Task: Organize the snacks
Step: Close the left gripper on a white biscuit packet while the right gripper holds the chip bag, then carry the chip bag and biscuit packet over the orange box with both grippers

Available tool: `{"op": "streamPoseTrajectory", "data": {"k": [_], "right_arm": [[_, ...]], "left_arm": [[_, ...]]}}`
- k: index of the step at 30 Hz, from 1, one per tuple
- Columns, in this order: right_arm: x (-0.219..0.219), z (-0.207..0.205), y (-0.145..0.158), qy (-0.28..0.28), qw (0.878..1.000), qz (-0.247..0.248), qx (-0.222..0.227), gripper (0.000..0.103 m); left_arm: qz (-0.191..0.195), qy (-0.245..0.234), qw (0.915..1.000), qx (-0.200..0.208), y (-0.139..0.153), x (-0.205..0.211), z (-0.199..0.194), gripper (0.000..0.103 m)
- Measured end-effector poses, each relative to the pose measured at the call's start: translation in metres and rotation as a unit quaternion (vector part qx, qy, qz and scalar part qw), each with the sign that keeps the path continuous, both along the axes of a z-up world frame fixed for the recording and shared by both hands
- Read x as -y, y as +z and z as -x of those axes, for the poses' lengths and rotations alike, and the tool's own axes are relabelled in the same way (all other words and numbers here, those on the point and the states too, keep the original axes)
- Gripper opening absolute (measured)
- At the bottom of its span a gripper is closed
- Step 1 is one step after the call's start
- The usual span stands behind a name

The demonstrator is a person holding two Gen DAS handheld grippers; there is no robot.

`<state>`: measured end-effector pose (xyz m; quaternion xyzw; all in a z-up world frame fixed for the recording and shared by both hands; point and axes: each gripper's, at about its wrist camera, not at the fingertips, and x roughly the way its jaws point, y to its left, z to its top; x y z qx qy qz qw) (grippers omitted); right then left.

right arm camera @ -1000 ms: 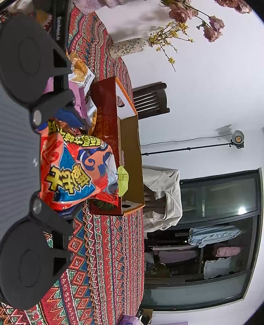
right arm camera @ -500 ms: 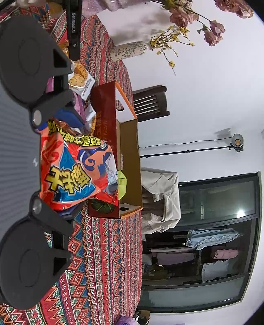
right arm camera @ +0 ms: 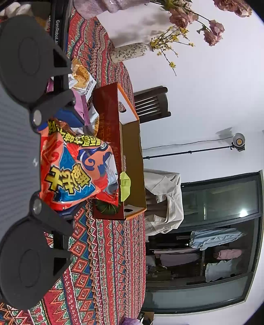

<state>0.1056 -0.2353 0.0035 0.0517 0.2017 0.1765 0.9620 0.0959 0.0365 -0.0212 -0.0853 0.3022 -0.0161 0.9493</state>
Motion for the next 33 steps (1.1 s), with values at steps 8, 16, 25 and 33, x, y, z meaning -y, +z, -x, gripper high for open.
{"op": "streamPoseTrajectory", "data": {"k": [8, 16, 25, 33], "right_arm": [[0.001, -0.004, -0.003, 0.001, 1.000, -0.004, -0.009, 0.075], [0.007, 0.001, -0.001, 0.000, 1.000, -0.014, -0.005, 0.076], [0.007, 0.007, 0.004, 0.002, 1.000, -0.012, 0.006, 0.076], [0.001, 0.003, 0.018, 0.013, 1.000, -0.011, 0.022, 0.076]], "left_arm": [[-0.015, -0.010, 0.9997, -0.015, -0.006, 0.015, -0.005, 0.075], [-0.002, 0.008, 0.9999, -0.007, -0.004, 0.004, 0.002, 0.045], [-0.004, 0.013, 0.9996, 0.024, 0.013, 0.006, 0.014, 0.044], [-0.012, 0.006, 0.9976, 0.068, 0.040, 0.015, 0.005, 0.044]]}}
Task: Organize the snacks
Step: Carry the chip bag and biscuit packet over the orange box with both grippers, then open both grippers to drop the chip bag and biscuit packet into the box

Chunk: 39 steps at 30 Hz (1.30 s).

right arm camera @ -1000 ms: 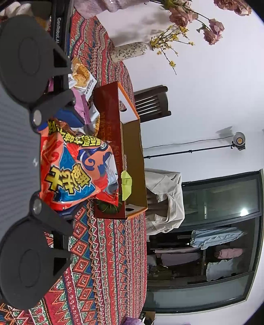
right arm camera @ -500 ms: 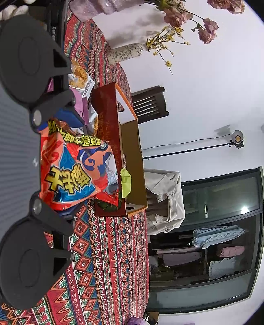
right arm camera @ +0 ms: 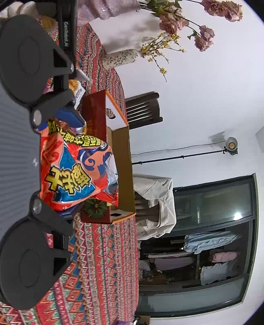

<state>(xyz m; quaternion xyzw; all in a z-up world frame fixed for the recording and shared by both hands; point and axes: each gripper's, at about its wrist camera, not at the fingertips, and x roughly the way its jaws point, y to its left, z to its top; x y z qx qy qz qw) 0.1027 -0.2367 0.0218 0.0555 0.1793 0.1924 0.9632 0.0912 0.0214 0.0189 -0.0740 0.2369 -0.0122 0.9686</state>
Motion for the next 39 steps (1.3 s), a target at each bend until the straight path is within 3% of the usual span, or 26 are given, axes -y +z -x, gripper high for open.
{"op": "streamPoseTrajectory", "data": {"k": [8, 13, 19, 27, 34, 39], "right_arm": [[-0.006, -0.029, 0.025, -0.010, 1.000, 0.010, 0.025, 0.076], [-0.012, -0.067, 0.046, -0.014, 1.000, 0.007, 0.027, 0.076], [-0.024, -0.117, 0.060, -0.021, 0.999, 0.018, 0.019, 0.075], [-0.043, -0.187, 0.056, -0.033, 0.999, 0.013, -0.011, 0.075], [-0.053, -0.219, 0.031, -0.047, 0.999, 0.011, 0.020, 0.075], [-0.052, -0.236, 0.013, -0.030, 0.999, 0.011, -0.020, 0.076]], "left_arm": [[-0.003, 0.006, 0.9994, 0.034, 0.034, 0.006, -0.036, 0.044], [-0.004, 0.008, 0.9987, 0.051, 0.060, 0.011, -0.067, 0.044], [0.017, 0.004, 0.9991, 0.039, 0.074, 0.012, -0.115, 0.044], [0.016, 0.041, 0.9982, 0.040, 0.069, 0.008, -0.181, 0.044], [0.003, 0.054, 0.9980, 0.034, 0.039, -0.001, -0.218, 0.044], [0.007, 0.050, 0.9984, 0.027, 0.026, -0.006, -0.224, 0.044]]}}
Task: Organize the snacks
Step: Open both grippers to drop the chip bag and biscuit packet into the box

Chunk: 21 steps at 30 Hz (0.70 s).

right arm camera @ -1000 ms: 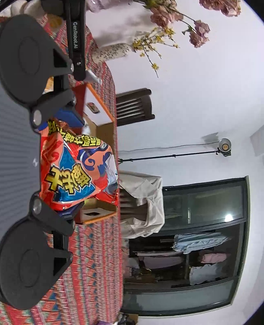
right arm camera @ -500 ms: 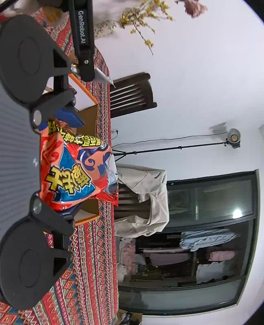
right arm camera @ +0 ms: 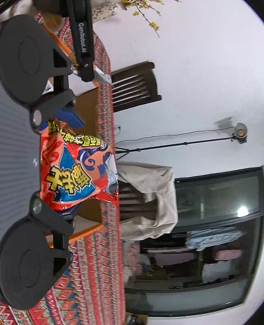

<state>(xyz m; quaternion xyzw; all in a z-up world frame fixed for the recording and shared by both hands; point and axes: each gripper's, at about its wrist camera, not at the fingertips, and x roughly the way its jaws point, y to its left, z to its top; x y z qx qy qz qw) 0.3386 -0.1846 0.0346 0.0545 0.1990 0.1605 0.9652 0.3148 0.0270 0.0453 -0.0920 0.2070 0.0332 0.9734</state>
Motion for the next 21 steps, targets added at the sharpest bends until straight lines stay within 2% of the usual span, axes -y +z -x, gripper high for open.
{"op": "streamPoseTrajectory", "data": {"k": [3, 4, 5, 6, 7, 8, 10, 21], "right_arm": [[0.001, -0.003, -0.004, -0.003, 1.000, 0.006, -0.007, 0.081], [0.003, -0.002, -0.005, -0.006, 1.000, 0.007, -0.008, 0.085], [0.005, -0.001, -0.005, -0.007, 1.000, 0.004, -0.008, 0.087], [0.007, 0.000, -0.005, -0.008, 1.000, 0.000, -0.007, 0.095], [0.009, 0.001, -0.004, -0.009, 1.000, -0.002, -0.005, 0.103], [0.010, 0.002, -0.004, -0.011, 1.000, -0.004, -0.003, 0.103], [0.012, 0.005, -0.004, -0.014, 1.000, -0.006, -0.001, 0.103], [0.017, 0.016, 0.003, -0.022, 1.000, -0.008, 0.011, 0.103]], "left_arm": [[-0.003, -0.006, 1.0000, 0.005, -0.002, 0.002, 0.003, 0.054], [-0.003, -0.007, 0.9999, 0.010, -0.003, 0.003, 0.005, 0.062], [0.000, -0.007, 0.9998, 0.018, -0.002, 0.003, 0.008, 0.076], [0.001, -0.004, 0.9997, 0.025, -0.001, 0.003, 0.011, 0.084], [0.003, 0.003, 0.9993, 0.036, 0.000, 0.002, 0.015, 0.097], [0.002, 0.008, 0.9988, 0.048, 0.001, 0.004, 0.019, 0.101], [-0.005, 0.010, 0.9980, 0.061, 0.003, 0.005, 0.024, 0.103], [-0.004, 0.015, 0.9979, 0.064, 0.012, 0.009, 0.035, 0.103]]}}
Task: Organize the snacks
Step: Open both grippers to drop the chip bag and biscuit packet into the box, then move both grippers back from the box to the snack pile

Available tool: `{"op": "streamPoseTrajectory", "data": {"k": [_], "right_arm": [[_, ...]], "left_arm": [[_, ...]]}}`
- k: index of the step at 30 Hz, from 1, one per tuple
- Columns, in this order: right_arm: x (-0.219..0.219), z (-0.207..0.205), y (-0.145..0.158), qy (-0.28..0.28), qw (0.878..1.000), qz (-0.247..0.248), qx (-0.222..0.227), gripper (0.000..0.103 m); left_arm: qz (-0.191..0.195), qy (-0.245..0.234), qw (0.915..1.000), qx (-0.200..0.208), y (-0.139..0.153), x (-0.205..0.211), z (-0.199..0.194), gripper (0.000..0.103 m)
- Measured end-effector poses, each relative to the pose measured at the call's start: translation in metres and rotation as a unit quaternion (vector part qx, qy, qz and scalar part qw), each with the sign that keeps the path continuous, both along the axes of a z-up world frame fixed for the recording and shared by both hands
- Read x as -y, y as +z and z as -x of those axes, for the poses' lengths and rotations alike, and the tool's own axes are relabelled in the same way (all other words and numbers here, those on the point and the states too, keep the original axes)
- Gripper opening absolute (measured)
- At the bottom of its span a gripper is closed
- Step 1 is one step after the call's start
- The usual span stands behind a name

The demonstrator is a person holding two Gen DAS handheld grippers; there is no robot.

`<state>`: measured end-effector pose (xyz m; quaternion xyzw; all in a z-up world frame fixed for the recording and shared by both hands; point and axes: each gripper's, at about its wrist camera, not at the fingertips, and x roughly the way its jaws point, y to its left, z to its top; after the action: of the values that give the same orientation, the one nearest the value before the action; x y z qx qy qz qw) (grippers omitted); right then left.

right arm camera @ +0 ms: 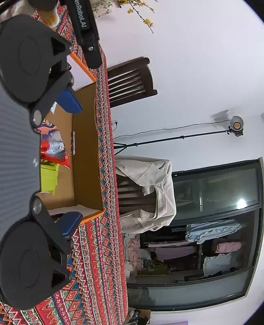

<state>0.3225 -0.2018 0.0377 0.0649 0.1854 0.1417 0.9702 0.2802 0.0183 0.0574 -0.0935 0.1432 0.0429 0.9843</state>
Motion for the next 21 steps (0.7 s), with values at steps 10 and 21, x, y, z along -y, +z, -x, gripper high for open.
{"op": "streamPoseTrajectory", "data": {"k": [10, 21], "right_arm": [[0.010, 0.039, 0.026, -0.013, 1.000, 0.002, 0.016, 0.103], [0.037, 0.109, 0.010, 0.019, 1.000, -0.001, 0.002, 0.103]], "left_arm": [[0.005, -0.002, 0.9996, 0.027, 0.037, 0.005, 0.052, 0.103], [-0.011, -0.030, 0.9993, 0.017, 0.027, 0.007, 0.116, 0.103]]}}
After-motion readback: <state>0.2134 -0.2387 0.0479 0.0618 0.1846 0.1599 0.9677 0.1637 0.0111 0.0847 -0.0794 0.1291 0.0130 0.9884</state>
